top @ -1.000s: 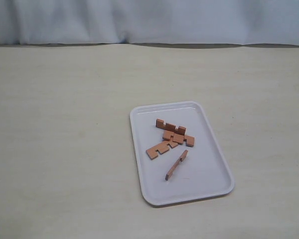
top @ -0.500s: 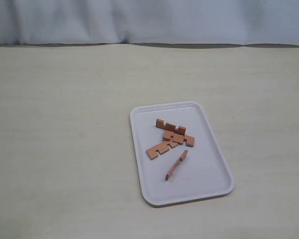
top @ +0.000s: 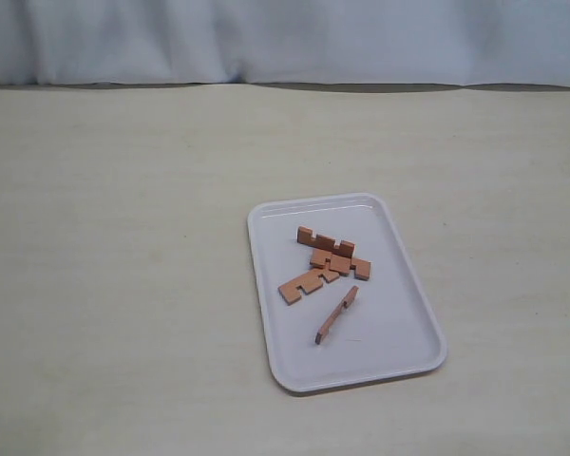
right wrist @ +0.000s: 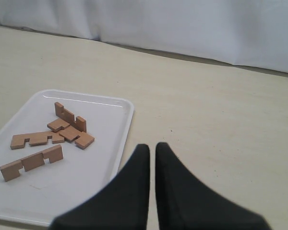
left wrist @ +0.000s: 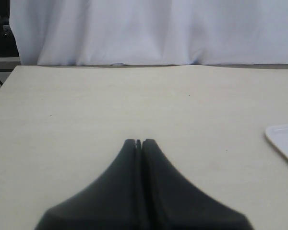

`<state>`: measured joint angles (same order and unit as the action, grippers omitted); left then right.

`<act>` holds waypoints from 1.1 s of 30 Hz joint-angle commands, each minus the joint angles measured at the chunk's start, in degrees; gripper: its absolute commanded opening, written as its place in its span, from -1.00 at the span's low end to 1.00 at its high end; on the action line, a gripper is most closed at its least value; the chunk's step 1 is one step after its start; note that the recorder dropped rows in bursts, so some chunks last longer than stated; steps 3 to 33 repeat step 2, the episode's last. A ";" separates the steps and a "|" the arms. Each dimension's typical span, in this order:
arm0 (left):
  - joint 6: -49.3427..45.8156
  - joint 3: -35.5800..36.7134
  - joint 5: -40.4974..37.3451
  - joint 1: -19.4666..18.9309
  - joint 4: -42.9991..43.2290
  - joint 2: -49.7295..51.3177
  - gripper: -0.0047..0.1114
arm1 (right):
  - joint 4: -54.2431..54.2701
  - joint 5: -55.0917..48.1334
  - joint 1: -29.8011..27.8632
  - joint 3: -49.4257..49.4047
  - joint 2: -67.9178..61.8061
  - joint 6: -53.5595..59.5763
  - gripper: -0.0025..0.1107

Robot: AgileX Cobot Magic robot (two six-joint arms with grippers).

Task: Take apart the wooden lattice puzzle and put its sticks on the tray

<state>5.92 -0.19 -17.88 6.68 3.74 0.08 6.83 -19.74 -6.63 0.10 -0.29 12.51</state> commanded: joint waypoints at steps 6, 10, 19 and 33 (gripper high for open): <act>0.36 0.19 0.19 0.02 0.19 -0.08 -0.92 | -0.10 0.13 0.12 -0.10 0.29 0.08 -0.88; 0.36 0.19 0.19 0.02 0.19 -0.08 -0.92 | -0.10 0.13 0.12 -0.10 0.29 0.08 -0.88; 0.36 0.19 0.19 0.02 0.19 -0.08 -0.92 | -0.10 0.13 0.12 -0.10 0.29 0.08 -0.88; 0.36 0.19 0.19 0.02 0.19 -0.08 -0.92 | -0.10 0.13 0.12 -0.10 0.29 0.08 -0.88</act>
